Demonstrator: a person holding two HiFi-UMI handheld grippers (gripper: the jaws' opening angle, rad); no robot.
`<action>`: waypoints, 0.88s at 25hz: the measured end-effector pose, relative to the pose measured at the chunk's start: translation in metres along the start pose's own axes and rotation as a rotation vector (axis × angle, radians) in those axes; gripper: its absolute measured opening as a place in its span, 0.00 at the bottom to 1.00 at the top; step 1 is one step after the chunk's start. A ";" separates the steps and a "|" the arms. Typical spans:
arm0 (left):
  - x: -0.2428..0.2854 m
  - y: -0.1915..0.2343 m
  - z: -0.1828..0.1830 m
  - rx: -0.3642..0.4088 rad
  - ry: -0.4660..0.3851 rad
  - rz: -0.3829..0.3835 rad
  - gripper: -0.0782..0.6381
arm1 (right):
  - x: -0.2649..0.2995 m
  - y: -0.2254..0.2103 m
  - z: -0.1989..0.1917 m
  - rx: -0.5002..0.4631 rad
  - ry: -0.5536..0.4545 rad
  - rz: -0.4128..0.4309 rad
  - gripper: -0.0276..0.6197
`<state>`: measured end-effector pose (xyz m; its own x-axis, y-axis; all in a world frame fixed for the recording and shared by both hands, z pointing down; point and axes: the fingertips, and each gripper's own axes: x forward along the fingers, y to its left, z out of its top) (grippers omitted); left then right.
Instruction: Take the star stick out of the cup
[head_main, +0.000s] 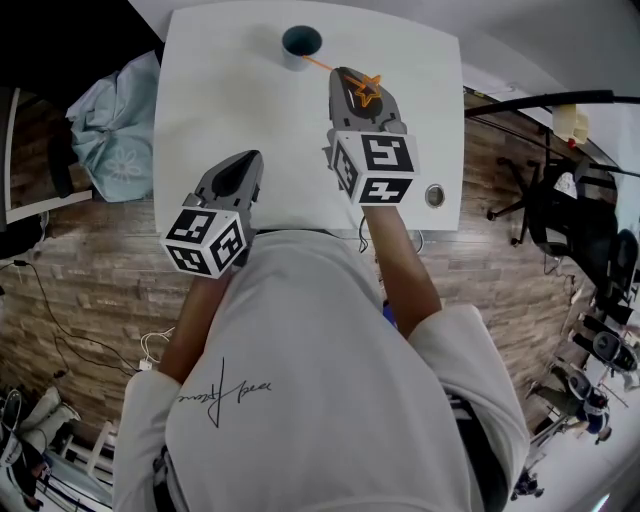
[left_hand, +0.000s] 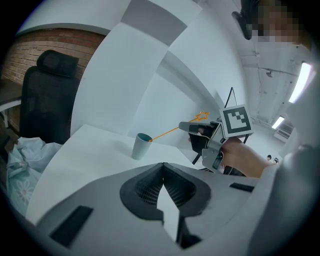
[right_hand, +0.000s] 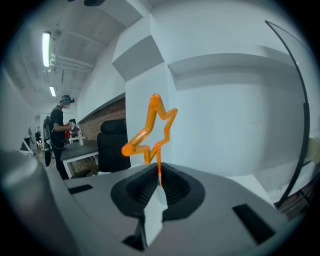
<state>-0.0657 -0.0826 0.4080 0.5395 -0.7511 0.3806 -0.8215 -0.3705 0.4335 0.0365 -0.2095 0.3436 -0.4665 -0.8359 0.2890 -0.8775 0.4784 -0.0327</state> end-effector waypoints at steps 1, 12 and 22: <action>0.000 -0.001 0.000 0.000 -0.001 -0.002 0.12 | -0.002 0.000 0.000 -0.001 -0.001 -0.001 0.08; 0.000 -0.010 -0.003 0.010 -0.003 -0.020 0.12 | -0.017 -0.002 -0.006 0.005 0.001 -0.011 0.08; -0.001 -0.015 -0.008 0.011 -0.001 -0.023 0.12 | -0.027 -0.008 -0.017 0.023 0.023 -0.020 0.08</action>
<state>-0.0527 -0.0718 0.4075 0.5579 -0.7427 0.3703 -0.8111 -0.3935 0.4328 0.0578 -0.1858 0.3527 -0.4468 -0.8384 0.3122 -0.8889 0.4555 -0.0488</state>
